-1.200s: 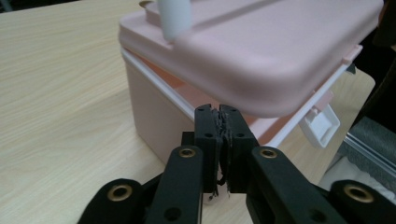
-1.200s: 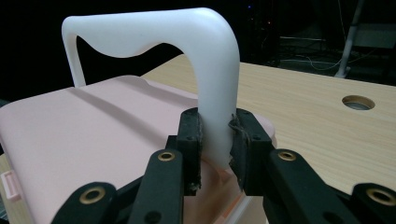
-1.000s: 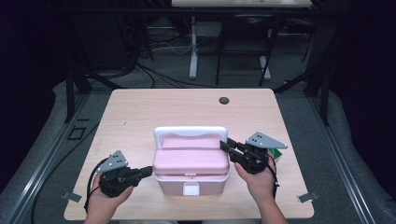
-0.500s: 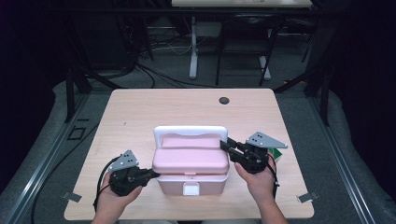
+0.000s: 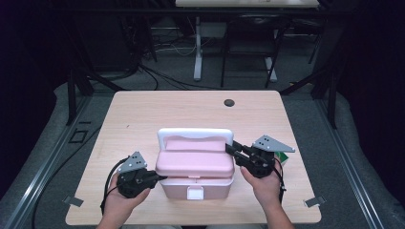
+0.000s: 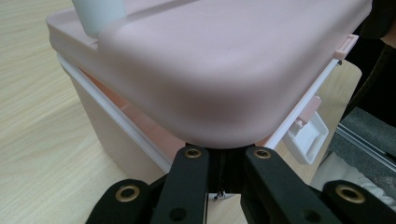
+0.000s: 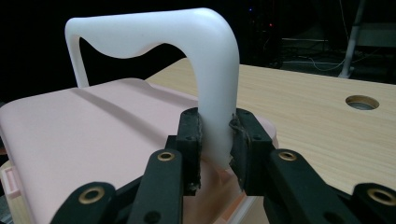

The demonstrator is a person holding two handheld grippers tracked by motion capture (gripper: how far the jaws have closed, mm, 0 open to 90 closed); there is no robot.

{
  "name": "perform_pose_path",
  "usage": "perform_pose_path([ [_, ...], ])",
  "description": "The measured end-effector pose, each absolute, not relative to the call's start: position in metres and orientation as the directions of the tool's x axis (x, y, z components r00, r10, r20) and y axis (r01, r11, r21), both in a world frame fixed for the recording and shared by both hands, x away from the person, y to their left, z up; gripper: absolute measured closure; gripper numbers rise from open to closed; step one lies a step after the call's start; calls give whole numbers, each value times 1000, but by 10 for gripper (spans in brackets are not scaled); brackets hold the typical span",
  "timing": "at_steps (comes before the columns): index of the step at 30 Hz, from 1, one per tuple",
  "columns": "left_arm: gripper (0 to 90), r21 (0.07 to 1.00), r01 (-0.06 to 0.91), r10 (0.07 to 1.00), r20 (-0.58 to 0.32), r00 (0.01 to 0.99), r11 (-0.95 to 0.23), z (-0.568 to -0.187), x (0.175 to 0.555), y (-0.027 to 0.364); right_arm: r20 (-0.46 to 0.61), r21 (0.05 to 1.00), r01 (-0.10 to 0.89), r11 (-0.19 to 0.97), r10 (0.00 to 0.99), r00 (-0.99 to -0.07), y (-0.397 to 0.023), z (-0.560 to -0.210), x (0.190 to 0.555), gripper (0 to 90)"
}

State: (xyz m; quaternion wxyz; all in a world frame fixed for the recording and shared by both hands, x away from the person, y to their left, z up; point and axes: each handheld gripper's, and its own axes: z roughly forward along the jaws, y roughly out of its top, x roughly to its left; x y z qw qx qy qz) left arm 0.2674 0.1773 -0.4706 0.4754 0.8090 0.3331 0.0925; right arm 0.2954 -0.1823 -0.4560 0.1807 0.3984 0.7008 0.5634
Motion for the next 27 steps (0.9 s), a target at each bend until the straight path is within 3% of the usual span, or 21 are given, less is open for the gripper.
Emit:
perform_pose_path([
  [3,898,830,451,628,-165,761,-328,-470,267,177,195,933,357,49,763,-616,-183,-456,295,736],
  [5,898,831,448,626,-162,763,-331,-469,267,177,213,934,357,29,755,-620,-185,-455,295,682],
  [12,895,838,440,625,-161,764,-322,-465,268,178,220,938,347,4,767,-603,-199,-449,289,680],
  [27,879,852,420,621,-152,769,-313,-437,280,177,186,937,347,37,788,-586,-209,-454,265,750],
])
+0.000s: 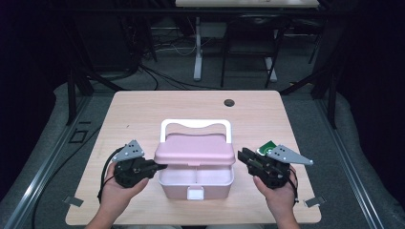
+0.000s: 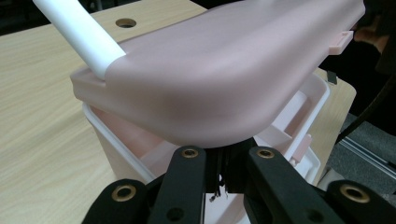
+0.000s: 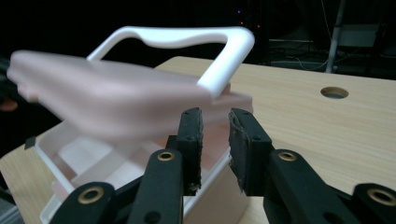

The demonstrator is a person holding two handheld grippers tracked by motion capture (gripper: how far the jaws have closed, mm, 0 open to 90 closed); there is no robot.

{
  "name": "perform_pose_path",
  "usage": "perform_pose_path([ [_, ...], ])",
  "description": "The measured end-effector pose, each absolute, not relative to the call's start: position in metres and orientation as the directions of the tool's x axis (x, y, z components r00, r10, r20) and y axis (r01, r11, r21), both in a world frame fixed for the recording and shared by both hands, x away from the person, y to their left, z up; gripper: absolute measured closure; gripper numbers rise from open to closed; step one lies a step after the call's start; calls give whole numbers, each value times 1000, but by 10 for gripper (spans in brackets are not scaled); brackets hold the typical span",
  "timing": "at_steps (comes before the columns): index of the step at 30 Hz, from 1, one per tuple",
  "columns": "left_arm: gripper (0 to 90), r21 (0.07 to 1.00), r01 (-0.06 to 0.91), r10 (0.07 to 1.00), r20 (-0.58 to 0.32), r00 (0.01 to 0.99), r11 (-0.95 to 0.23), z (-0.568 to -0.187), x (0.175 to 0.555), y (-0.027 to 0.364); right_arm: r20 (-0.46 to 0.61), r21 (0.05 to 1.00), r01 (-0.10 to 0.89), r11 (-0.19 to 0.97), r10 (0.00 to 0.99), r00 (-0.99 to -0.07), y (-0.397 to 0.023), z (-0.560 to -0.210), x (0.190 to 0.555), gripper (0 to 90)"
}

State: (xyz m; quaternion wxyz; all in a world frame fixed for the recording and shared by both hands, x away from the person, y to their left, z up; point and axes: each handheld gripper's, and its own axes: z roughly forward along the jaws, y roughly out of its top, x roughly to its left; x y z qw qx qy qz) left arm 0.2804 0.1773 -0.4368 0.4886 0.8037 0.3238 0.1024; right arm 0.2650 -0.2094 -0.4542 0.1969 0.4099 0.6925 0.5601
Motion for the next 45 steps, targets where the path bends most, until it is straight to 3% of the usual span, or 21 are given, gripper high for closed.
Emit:
perform_pose_path([
  [7,879,854,417,619,-151,771,-311,-428,285,177,189,919,387,77,774,-604,-200,-480,258,825],
  [21,879,857,421,622,-161,766,-297,-416,295,177,151,915,369,163,710,-688,-175,-492,254,845],
  [45,879,857,432,636,-172,752,-280,-398,314,176,150,905,379,196,686,-712,-162,-503,254,855],
])
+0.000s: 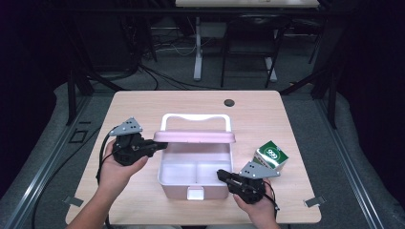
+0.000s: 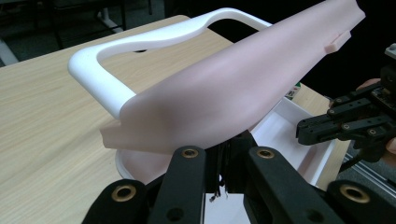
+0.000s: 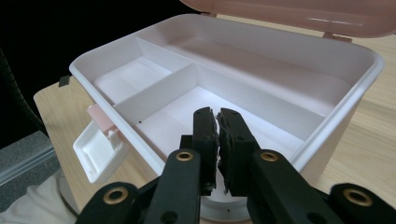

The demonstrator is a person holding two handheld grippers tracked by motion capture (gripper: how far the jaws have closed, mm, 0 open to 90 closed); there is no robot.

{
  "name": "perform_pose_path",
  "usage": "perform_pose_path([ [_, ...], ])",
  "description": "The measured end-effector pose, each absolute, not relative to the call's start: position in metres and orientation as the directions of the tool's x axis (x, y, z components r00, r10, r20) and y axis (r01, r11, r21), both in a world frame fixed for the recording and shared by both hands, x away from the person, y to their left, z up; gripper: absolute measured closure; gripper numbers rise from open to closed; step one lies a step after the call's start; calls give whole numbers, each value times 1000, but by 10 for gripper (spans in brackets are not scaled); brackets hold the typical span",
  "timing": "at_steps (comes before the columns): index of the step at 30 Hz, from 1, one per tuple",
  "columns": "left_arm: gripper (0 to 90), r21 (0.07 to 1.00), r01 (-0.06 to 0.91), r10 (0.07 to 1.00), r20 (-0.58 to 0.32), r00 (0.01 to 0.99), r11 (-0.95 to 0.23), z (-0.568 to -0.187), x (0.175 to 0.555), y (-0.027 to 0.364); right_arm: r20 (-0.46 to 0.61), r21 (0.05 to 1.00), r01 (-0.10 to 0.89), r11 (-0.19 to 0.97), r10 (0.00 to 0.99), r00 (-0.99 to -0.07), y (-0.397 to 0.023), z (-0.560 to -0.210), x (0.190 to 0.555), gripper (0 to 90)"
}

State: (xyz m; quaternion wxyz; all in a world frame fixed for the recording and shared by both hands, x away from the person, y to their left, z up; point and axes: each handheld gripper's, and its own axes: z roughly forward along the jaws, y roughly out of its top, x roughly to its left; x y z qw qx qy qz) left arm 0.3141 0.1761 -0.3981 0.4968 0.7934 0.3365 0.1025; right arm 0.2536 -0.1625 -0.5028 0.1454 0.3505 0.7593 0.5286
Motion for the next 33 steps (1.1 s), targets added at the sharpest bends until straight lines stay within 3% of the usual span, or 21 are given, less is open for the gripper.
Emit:
perform_pose_path([
  [33,871,860,457,700,-180,691,-229,-380,355,174,132,919,347,185,687,-715,-164,-507,254,874],
])
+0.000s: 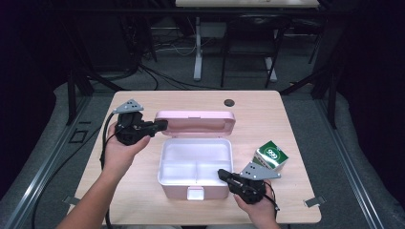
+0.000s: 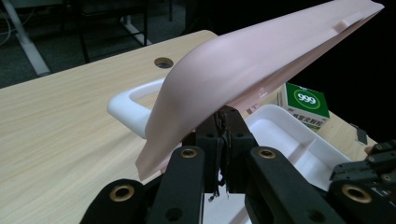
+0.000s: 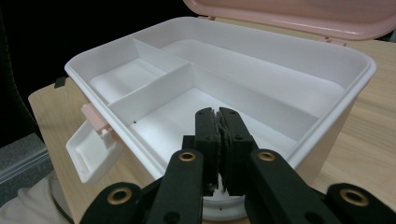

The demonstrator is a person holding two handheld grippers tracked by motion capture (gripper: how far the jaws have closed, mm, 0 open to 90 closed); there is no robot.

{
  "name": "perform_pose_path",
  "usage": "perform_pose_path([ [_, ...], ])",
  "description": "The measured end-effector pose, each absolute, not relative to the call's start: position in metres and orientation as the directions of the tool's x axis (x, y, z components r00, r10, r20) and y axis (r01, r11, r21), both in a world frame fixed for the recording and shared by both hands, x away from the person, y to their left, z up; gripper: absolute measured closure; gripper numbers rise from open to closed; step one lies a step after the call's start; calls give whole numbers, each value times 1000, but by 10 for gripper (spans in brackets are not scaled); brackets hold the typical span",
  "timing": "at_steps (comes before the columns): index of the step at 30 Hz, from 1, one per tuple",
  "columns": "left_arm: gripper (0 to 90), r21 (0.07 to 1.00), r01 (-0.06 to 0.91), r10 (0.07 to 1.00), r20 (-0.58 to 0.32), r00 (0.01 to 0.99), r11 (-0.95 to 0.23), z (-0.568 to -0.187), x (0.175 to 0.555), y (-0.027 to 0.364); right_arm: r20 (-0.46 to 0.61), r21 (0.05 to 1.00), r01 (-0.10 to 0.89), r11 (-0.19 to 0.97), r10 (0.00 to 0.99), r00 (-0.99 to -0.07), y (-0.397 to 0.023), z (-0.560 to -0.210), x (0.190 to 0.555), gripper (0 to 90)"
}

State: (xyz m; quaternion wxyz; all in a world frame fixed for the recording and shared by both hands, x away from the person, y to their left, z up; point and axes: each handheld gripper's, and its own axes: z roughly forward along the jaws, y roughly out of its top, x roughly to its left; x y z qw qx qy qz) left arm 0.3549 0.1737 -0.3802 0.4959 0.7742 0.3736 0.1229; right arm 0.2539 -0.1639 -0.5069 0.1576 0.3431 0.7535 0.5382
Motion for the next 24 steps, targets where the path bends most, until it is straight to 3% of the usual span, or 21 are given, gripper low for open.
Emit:
perform_pose_path([
  [13,854,858,470,734,-180,655,-209,-380,378,170,132,922,343,179,688,-713,-164,-508,254,885],
  [24,751,857,468,769,-147,623,-215,-388,390,172,137,922,346,174,690,-711,-165,-508,254,893],
])
